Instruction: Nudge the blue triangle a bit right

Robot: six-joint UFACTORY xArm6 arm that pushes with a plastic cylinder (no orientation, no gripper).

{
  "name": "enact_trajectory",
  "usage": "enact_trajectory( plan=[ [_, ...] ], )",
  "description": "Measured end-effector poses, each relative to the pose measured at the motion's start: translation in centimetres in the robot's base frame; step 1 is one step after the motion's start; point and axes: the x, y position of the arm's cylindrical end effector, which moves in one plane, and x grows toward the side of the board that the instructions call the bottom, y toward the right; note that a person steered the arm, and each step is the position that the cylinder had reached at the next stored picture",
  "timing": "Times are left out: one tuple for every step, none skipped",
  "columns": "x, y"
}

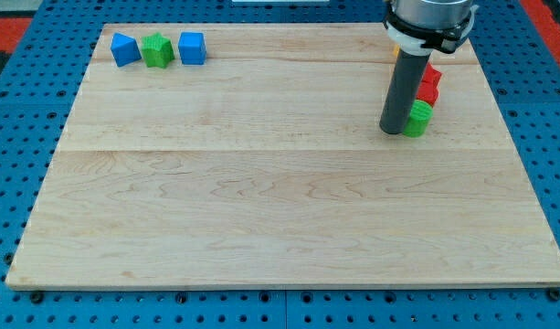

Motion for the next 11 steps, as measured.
enact_trajectory(
  plan=[
    [0.7, 2.0],
    [0.9, 4.6],
    [3.5, 4.9],
    [2.3, -3.6],
    [-5.3, -12.7],
    [-11.1, -26.4],
    [-11.1, -37.4],
    [-10.5, -44.7],
    [-11.4, -44.7],
    [-11.9, -44.1],
    [-14.0, -40.4]
  ],
)
